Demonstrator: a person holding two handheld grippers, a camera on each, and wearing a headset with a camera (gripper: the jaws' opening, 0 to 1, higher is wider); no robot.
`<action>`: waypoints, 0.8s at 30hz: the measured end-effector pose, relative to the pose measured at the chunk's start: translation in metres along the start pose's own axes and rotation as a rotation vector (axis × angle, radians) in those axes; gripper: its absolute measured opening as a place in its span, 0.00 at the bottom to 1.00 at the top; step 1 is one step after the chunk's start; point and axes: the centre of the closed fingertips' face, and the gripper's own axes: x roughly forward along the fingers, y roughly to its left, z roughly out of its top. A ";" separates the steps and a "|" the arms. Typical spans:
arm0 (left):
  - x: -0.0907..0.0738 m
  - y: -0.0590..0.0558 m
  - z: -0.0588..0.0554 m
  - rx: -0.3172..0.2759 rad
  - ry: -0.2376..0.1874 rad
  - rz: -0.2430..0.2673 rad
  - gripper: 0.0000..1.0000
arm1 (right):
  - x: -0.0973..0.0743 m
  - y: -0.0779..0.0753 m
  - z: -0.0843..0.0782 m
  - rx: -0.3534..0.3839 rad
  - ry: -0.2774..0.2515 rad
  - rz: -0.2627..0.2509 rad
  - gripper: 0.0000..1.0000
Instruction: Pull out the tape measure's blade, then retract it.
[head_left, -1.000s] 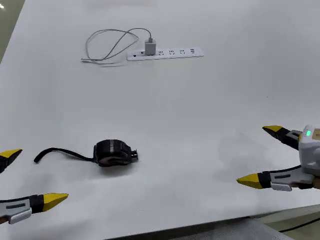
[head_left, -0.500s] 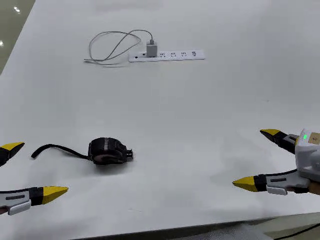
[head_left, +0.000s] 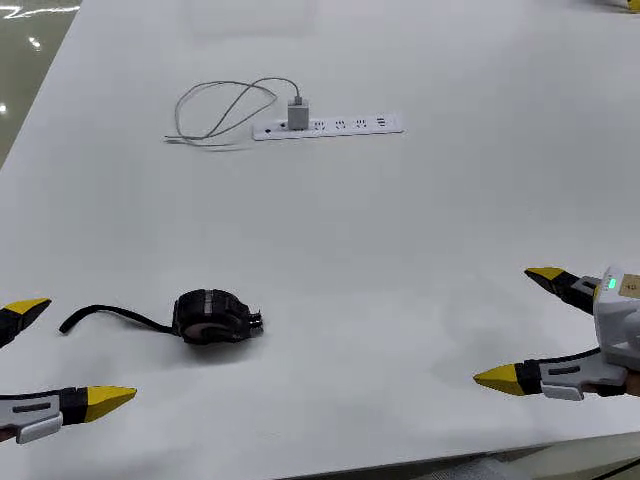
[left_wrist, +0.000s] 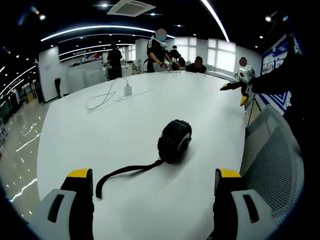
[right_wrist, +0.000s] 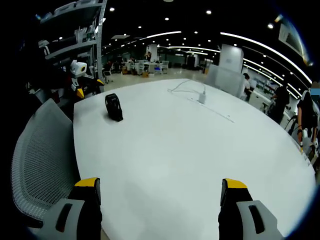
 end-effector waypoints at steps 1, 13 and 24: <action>0.000 0.000 -0.001 0.004 0.005 -0.001 0.99 | 0.000 -0.001 -0.001 -0.002 0.001 -0.002 0.99; 0.010 -0.018 0.006 -0.001 0.026 -0.089 0.99 | -0.002 -0.010 0.006 -0.007 -0.006 0.013 0.99; 0.028 -0.021 0.014 0.071 0.067 -0.128 0.99 | 0.004 -0.014 0.010 -0.064 0.014 0.038 0.99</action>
